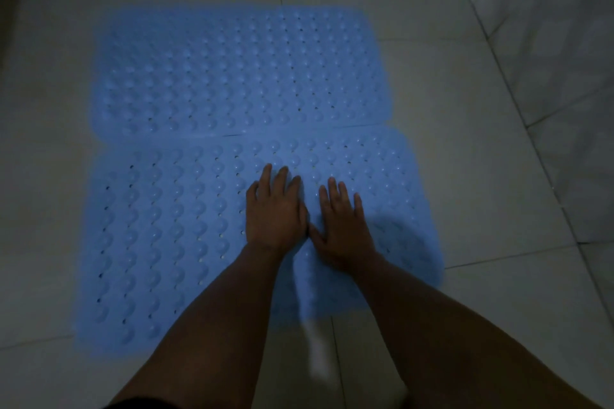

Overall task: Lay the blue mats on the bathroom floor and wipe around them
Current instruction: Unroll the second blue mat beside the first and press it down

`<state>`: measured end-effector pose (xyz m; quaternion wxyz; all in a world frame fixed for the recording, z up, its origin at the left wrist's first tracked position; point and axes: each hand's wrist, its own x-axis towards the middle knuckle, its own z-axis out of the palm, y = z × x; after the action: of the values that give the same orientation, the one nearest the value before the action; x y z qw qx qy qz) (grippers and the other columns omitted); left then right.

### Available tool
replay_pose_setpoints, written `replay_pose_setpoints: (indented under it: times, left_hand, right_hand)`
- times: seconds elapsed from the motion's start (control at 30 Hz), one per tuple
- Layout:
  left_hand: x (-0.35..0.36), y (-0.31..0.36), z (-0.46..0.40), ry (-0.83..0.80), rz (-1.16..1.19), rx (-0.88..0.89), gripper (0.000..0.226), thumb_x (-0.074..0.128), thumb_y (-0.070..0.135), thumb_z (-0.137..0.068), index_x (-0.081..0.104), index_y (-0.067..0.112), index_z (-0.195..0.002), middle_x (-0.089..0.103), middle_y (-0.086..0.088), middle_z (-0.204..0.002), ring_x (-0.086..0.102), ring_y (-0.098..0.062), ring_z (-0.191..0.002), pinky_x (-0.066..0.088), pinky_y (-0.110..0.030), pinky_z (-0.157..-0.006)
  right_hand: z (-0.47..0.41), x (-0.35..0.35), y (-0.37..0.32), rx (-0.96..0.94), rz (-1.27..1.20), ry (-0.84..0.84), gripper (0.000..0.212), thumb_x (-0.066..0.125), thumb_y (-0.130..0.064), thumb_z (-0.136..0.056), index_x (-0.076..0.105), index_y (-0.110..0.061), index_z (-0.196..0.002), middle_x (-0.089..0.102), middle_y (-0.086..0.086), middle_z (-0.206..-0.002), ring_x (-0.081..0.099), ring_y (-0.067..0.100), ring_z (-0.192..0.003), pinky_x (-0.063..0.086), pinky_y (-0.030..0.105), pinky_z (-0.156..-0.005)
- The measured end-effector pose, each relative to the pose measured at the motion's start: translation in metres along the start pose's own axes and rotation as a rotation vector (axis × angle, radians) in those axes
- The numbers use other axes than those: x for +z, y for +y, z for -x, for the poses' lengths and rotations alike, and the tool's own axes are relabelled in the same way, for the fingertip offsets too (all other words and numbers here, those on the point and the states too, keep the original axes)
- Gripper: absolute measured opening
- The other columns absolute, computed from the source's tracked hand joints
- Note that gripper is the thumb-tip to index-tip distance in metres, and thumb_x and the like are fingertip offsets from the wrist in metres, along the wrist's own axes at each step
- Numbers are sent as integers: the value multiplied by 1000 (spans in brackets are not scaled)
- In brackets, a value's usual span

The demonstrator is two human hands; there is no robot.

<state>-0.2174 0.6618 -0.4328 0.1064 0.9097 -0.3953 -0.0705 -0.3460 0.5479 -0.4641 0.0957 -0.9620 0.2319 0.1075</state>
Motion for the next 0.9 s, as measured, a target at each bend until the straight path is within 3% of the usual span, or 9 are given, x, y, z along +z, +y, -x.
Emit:
replay_pose_setpoints:
  times: [0.43, 0.6, 0.7, 0.77, 0.8, 0.9]
  left_hand:
    - [14, -8, -7, 66, -33, 20, 56, 45, 41, -99, 49, 17, -150, 37, -11, -163, 20, -36, -155, 26, -59, -119]
    - [11, -12, -13, 69, -15, 9, 56, 42, 42, -100, 48, 17, -150, 37, -11, -163, 18, -36, -156, 24, -59, -120]
    - [4, -9, -18, 135, 17, -20, 54, 43, 40, -100, 53, 16, -146, 41, -12, -160, 23, -37, -154, 28, -58, -118]
    - [-3, -5, -22, 142, 37, -49, 52, 43, 39, -100, 54, 16, -145, 42, -11, -159, 24, -37, -154, 29, -58, -117]
    - [-6, -1, -23, 130, 49, -64, 53, 42, 39, -99, 54, 16, -145, 42, -10, -160, 24, -36, -154, 29, -58, -117]
    - [-5, 14, -18, 125, 74, -59, 55, 37, 41, -97, 57, 17, -143, 45, -10, -157, 28, -38, -152, 32, -57, -115]
  right_hand:
    - [4, 13, -2, -5, -48, 184, 84, 36, -62, -98, 14, -11, -161, 1, 12, -170, -3, 27, -157, 11, 56, -124]
    - [1, 1, -3, 9, -122, 19, 102, 30, -79, -87, 1, -16, -162, -12, 7, -170, -15, 24, -156, -6, 53, -125]
    - [-5, -18, -1, 19, -182, -157, 109, 25, -85, -80, -2, -18, -162, -17, 4, -169, -18, 23, -155, -4, 55, -125]
    - [-19, -43, 3, 42, -288, -286, 105, 42, -79, -84, 8, -18, -162, -7, 6, -170, -6, 24, -157, 2, 52, -126]
    - [-26, -58, 8, 71, -375, -307, 95, 55, -70, -88, 23, -18, -160, 9, 7, -170, 10, 23, -156, 10, 46, -127]
    - [-48, -91, 37, 200, -614, -94, 61, 71, -54, -87, 63, -17, -135, 61, 4, -141, 58, 18, -129, 43, 32, -111]
